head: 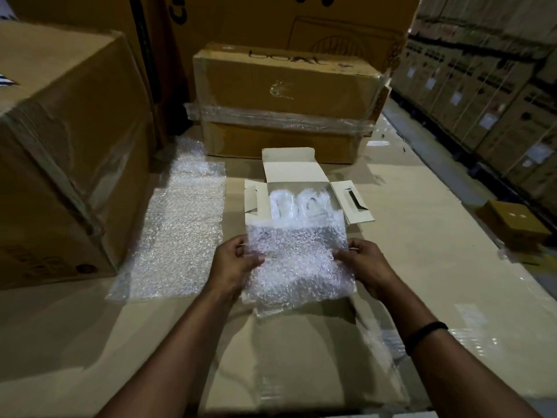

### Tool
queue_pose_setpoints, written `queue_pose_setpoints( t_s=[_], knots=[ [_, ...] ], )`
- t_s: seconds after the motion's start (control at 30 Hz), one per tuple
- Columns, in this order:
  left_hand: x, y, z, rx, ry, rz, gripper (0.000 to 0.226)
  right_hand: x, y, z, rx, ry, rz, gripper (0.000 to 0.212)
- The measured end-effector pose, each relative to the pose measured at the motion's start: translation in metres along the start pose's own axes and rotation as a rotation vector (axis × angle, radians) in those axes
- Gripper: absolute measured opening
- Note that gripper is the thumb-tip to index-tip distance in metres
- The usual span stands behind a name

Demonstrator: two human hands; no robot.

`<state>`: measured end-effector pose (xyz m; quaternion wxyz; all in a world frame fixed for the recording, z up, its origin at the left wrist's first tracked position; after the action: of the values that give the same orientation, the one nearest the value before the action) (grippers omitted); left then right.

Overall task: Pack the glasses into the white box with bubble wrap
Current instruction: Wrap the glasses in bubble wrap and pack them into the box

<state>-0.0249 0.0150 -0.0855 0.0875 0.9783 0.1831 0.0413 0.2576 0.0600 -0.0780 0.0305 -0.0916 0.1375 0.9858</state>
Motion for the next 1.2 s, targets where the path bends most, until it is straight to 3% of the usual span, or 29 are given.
queue_pose_setpoints(
  t_s=[0.13,0.27,0.4,0.53,0.77,0.87,0.93,1.0,1.1,1.2],
  knots=[
    [-0.005,-0.003,-0.031,0.178,-0.124,-0.153,0.029,-0.007,-0.010,0.018,-0.072,0.111,0.027,0.014],
    [0.006,-0.016,-0.088,0.444,-0.469,-0.317,0.019,-0.021,-0.033,0.074,-0.312,0.280,-0.149,0.018],
    [0.031,-0.047,-0.124,0.584,-0.673,-0.376,0.016,-0.023,-0.056,0.125,-0.524,0.621,-0.293,0.037],
    [0.054,-0.078,-0.134,0.607,-0.941,-0.401,0.022,-0.012,-0.095,0.134,-0.511,0.894,-0.260,0.040],
    [0.067,-0.115,-0.112,0.494,-1.263,-0.322,0.034,0.002,-0.128,0.126,-0.520,1.240,-0.146,0.040],
    [0.059,-0.119,-0.109,0.486,-1.230,-0.346,0.050,0.005,-0.117,0.138,-0.692,1.262,-0.110,0.056],
    [0.059,-0.112,-0.116,0.608,-1.185,-0.354,0.052,0.013,-0.106,0.140,-0.847,1.299,-0.006,0.058],
    [0.070,-0.105,-0.114,0.707,-1.266,-0.226,0.049,0.020,-0.103,0.129,-0.913,1.413,0.128,0.056],
    [0.088,-0.107,-0.089,0.639,-1.538,0.048,0.045,0.024,-0.114,0.107,-0.850,1.554,0.241,0.058],
    [0.093,-0.109,-0.086,0.583,-1.602,0.117,0.043,0.030,-0.122,0.098,-0.817,1.607,0.290,0.058]
  ],
)
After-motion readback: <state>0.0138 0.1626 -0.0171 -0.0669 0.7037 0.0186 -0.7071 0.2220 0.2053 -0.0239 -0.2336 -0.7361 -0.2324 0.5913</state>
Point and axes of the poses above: each hand's wrist, its own y-axis away from the middle knuckle, its own x-axis out of the palm, z = x × y, the point moved 10 cm from there along -y, towards the middle knuckle, and after that the axes turned 6 degrees about -z, right-handed, at the moved point
